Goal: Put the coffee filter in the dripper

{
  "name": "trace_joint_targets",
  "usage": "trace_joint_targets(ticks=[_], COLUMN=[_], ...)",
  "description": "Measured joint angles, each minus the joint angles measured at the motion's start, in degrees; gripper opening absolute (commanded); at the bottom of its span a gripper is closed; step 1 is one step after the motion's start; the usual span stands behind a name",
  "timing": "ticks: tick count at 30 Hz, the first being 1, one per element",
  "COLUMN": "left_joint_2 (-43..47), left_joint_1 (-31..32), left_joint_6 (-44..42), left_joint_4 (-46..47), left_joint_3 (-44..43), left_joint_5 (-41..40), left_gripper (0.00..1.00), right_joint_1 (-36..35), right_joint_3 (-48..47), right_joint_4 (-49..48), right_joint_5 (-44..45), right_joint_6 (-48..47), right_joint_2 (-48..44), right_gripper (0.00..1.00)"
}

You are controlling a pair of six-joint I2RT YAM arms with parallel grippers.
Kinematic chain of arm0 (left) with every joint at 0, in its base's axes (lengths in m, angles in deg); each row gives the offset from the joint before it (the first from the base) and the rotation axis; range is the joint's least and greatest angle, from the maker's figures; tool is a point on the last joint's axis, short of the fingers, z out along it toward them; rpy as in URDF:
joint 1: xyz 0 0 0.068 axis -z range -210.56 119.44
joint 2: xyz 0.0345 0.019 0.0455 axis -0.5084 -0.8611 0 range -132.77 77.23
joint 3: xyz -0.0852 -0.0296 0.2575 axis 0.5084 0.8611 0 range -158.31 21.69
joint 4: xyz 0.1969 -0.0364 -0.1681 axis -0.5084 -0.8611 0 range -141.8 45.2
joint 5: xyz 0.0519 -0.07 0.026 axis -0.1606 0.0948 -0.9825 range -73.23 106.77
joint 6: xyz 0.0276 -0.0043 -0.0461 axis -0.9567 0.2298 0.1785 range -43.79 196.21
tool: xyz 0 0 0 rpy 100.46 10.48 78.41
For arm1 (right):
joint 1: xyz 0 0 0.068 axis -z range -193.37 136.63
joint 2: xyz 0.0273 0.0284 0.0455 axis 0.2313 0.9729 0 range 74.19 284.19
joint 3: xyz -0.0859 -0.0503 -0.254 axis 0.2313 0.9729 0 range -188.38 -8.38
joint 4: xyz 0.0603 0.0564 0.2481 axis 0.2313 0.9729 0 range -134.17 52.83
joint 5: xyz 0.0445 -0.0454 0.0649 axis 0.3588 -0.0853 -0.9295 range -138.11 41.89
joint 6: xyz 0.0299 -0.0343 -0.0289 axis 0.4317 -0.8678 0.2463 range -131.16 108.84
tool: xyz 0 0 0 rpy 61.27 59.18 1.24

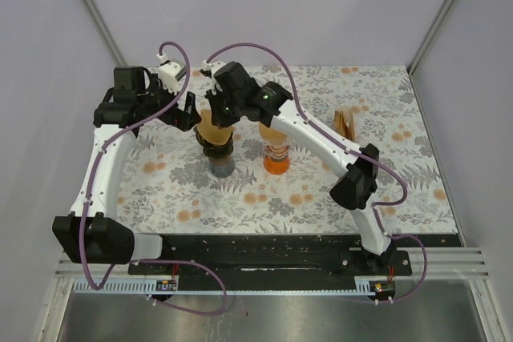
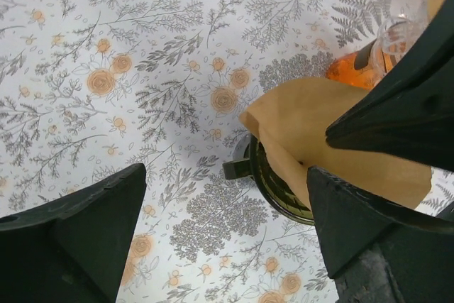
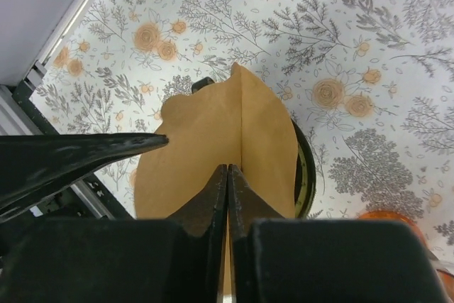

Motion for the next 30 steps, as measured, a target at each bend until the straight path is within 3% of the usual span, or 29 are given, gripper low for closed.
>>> trace_joint_targets(ticks=[6,13,25,30], left_joint_2=[0.98,2.51,2.25,1.46], left_joint_1=[-1.29,-1.29,-1.29,-1.29], left_joint_6=[7.52,12.22,13.7,13.33], left_joint_4=[2.58,5.38,7.04,7.91], left_joint_3=[1.9,6.62,9.16,9.66], left_joint_5=[-1.64,-1.95,-1.79,-1.81], left_gripper=[0.95,0.75,0.73,0.67], right_joint_1=[0.0,-0.04,-0.33,-0.57], right_joint_3=[-1.68,-5.09,-11.69,-13.35], right_joint_4=[1.46,5.73,9.49,10.71], right_joint_5=[-1.92,-1.62,-1.25,-0.94], right_joint_6=[2.89,5.84,7.15,7.39], right_joint_2=[6.56,12.11,15.23,16.65], right_gripper=[0.0,0.0,0.0,0.0])
